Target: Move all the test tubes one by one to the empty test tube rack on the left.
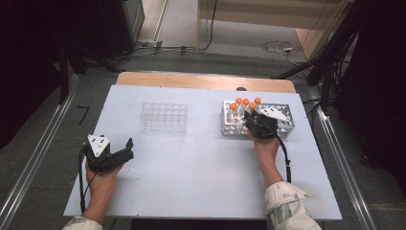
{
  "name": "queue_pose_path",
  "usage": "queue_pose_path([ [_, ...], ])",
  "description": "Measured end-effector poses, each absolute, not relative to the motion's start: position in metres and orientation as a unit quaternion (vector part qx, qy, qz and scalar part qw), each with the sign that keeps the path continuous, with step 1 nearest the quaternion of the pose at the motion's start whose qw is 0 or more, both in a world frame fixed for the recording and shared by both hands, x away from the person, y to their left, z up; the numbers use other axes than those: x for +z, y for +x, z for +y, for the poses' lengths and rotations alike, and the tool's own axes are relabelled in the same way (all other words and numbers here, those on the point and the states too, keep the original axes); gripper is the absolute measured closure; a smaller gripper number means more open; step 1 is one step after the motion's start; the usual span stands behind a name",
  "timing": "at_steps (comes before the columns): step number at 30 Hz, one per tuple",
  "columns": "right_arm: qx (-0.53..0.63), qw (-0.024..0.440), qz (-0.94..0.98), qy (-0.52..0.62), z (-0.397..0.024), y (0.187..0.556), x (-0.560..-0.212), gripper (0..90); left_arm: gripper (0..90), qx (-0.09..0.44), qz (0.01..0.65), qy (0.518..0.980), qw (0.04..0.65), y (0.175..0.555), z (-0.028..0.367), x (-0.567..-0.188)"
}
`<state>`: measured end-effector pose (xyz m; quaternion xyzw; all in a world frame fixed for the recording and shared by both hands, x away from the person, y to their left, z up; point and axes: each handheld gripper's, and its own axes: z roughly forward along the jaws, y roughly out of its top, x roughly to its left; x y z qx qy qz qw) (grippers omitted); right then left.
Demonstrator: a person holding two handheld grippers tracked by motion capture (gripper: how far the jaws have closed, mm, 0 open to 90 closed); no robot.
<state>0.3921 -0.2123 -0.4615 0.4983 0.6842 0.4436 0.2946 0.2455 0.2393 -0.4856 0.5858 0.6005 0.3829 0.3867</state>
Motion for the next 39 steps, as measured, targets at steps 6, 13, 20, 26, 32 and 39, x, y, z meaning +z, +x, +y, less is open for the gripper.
queue_pose_path([
  [6, 0.441, 0.298, 0.684, 0.499, -0.211, 0.394, -0.463, 69.1, 7.9, 0.383, 0.601, 0.584, 0.388, 0.245, 0.242, -0.485],
  [13, 0.440, 0.300, 0.684, 0.498, -0.212, 0.395, -0.463, 71.0, 7.9, 0.383, 0.601, 0.585, 0.387, 0.245, 0.241, -0.485],
  [20, 0.442, 0.303, 0.683, 0.496, -0.212, 0.394, -0.462, 71.5, 7.9, 0.382, 0.602, 0.584, 0.389, 0.245, 0.242, -0.485],
  [26, 0.443, 0.309, 0.682, 0.493, -0.212, 0.393, -0.458, 71.8, 7.9, 0.382, 0.600, 0.585, 0.390, 0.245, 0.242, -0.485],
  [32, 0.448, 0.317, 0.678, 0.488, -0.211, 0.390, -0.453, 71.8, 7.9, 0.381, 0.600, 0.586, 0.389, 0.245, 0.242, -0.486],
  [39, 0.454, 0.325, 0.674, 0.484, -0.211, 0.388, -0.445, 72.0, 7.9, 0.381, 0.600, 0.585, 0.390, 0.244, 0.241, -0.485],
])
